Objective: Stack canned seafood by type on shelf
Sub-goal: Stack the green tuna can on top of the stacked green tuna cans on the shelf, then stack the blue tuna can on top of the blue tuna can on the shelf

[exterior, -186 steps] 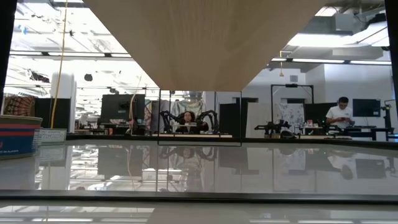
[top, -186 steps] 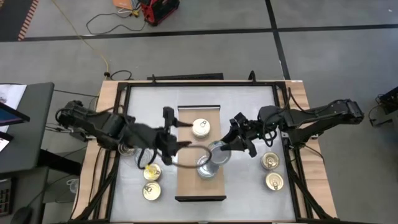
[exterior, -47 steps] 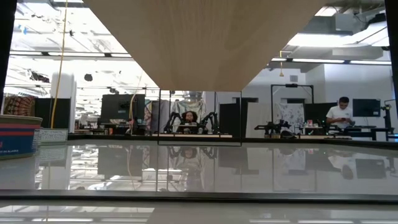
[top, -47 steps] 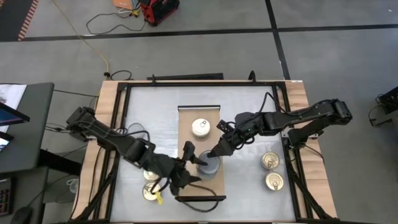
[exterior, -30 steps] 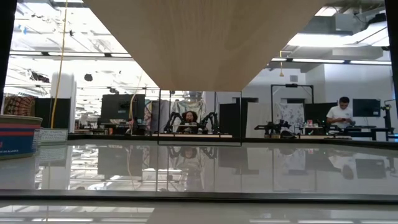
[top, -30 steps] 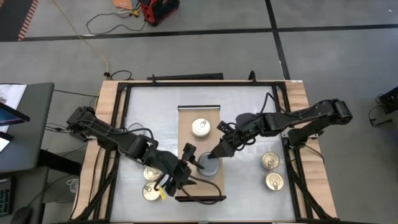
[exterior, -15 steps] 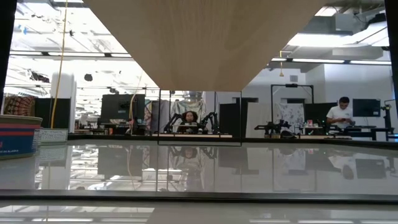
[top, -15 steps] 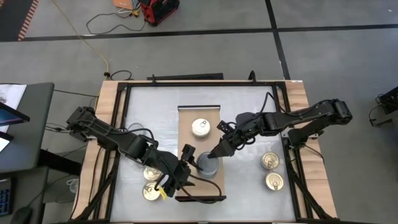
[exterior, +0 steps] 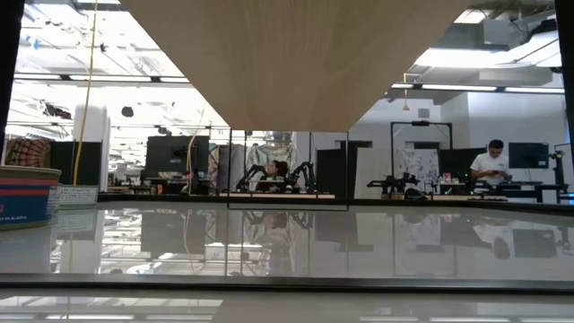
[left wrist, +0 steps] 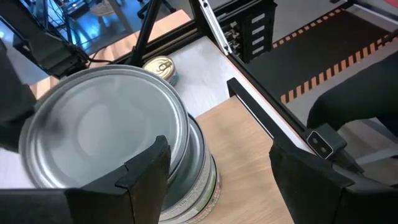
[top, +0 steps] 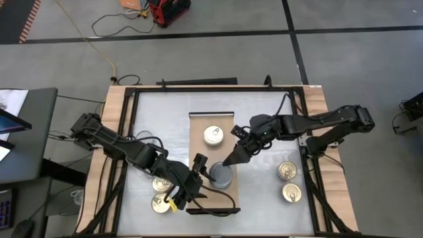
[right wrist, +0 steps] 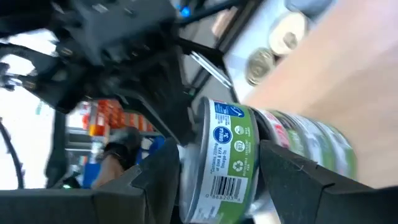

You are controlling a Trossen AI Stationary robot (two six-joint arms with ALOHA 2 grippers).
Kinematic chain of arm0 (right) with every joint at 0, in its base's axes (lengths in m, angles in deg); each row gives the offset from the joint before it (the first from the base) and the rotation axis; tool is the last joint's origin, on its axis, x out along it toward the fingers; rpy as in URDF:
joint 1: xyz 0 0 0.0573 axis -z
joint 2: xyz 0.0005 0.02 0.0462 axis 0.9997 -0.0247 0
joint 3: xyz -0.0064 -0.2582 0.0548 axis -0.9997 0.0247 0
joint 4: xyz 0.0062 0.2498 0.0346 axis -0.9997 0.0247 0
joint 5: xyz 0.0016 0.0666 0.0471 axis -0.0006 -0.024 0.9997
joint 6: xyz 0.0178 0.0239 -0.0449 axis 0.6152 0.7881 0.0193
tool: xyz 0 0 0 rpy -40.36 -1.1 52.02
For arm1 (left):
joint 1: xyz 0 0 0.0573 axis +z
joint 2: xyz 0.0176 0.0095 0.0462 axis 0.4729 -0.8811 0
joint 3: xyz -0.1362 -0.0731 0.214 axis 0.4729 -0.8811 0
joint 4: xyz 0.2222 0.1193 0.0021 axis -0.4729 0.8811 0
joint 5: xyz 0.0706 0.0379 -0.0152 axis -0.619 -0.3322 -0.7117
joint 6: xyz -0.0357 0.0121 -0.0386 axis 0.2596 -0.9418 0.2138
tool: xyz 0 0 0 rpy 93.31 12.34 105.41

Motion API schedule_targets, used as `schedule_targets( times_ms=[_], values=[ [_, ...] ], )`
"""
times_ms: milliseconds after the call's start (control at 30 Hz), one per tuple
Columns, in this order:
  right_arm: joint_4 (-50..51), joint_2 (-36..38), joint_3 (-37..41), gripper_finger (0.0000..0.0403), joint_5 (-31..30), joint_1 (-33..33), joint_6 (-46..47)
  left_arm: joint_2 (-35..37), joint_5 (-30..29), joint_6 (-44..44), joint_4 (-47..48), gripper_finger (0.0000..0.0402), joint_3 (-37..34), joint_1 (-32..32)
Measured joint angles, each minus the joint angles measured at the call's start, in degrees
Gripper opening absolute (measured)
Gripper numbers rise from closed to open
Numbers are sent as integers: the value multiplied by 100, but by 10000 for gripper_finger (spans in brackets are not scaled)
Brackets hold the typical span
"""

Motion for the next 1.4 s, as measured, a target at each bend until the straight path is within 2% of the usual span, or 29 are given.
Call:
schedule_targets(
  times_ms=[100, 467, 767, 1100, 1400],
  values=[
    [394, 0, -88, 245, -3, 25, -128, 0, 0, 20, -5, 261, -2, -2],
    [814, 44, -109, 245, -16, 292, -414, 0, -40, 24, -21, 261, -7, -4],
    [1073, 459, -109, 245, -86, 429, -707, 1, -170, 28, 19, 261, -7, -9],
    [2419, 1467, -109, 245, -1750, 103, -1536, 7, -322, 120, 481, 261, 308, -9],
    [2796, 1630, -109, 245, -2673, -614, -1939, 2, -594, 95, 846, 261, 716, -189]
  ],
)
